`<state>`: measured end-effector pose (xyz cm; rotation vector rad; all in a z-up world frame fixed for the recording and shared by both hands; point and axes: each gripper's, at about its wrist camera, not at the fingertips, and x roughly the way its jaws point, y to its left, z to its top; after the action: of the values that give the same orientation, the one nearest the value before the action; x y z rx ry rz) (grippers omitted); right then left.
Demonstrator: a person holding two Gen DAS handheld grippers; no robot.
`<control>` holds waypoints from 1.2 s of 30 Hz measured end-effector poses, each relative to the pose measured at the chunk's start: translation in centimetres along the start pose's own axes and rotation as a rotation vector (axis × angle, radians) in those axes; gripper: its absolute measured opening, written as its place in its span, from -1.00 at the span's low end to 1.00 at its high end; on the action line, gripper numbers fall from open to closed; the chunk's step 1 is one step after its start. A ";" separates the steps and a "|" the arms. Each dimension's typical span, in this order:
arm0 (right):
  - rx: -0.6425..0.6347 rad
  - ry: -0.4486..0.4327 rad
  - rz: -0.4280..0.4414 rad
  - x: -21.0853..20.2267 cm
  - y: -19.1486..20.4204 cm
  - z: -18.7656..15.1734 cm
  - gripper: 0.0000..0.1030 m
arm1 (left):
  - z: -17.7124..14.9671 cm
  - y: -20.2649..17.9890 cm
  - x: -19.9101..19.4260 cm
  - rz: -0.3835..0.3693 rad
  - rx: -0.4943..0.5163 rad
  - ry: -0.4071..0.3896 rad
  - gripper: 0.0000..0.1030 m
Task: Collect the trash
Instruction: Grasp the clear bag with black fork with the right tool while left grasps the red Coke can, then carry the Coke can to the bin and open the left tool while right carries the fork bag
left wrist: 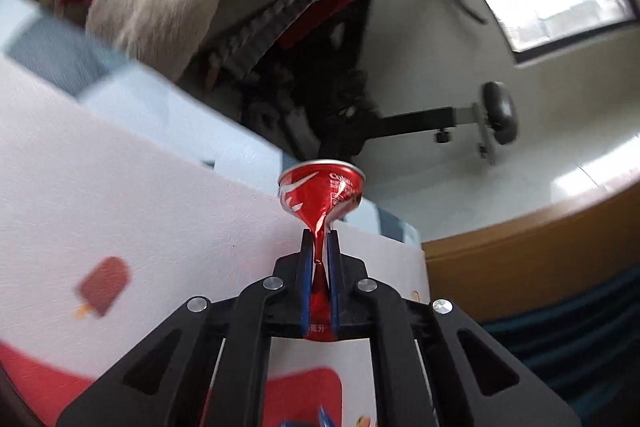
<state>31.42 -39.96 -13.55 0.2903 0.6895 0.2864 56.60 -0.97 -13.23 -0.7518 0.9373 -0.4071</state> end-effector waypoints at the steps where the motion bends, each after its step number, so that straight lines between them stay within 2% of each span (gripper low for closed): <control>1: -0.001 0.000 0.003 0.1 0.2 -0.1 -0.73 | 0.0 -0.7 -1.7 -0.004 0.041 -0.019 -0.86; 5: -0.024 -0.002 0.037 -1.2 2.0 -0.6 -0.73 | -0.9 -3.5 -8.3 0.004 0.168 -0.059 -0.86; 7: -0.038 -0.003 0.047 -1.8 2.8 -0.9 -0.73 | -2.3 -4.8 -11.8 0.007 0.221 -0.053 -0.86; 9: -0.060 0.001 0.069 -2.9 4.0 -1.4 -0.73 | -4.5 -6.2 -15.0 0.042 0.311 -0.058 -0.86; 12: -0.068 0.012 0.110 -3.9 5.0 -2.1 -0.73 | -9.4 -7.2 -19.8 0.079 0.427 -0.068 -0.86; 13: -0.082 0.008 0.147 -4.7 5.5 -2.8 -0.73 | -11.5 -7.3 -21.4 0.087 0.458 -0.061 -0.86; 15: -0.125 -0.016 0.221 -6.6 6.4 -4.3 -0.73 | -15.1 -7.0 -24.0 0.085 0.480 -0.058 -0.86; 18: -0.167 -0.001 0.293 -8.2 7.4 -6.4 -0.73 | -20.9 -6.1 -27.8 0.083 0.498 -0.058 -0.86; 20: -0.208 0.016 0.304 -8.8 8.3 -7.3 -0.73 | -24.3 -5.5 -29.8 0.084 0.516 -0.058 -0.86; 21: -0.246 0.035 0.316 -9.5 9.0 -8.4 -0.73 | -25.7 -5.3 -30.5 0.082 0.522 -0.056 -0.86; 27: -0.293 0.070 0.373 -11.3 10.4 -11.6 -0.73 | -34.8 -3.4 -33.7 0.054 0.554 -0.028 -0.86; 36: -0.310 0.114 0.416 -12.7 12.8 -16.4 -0.73 | -42.6 -0.3 -33.9 0.075 0.621 0.011 -0.86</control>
<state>9.23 -29.88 -13.73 0.1183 0.6822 0.8035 2.40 2.63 -9.45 -0.1480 0.7835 -0.5983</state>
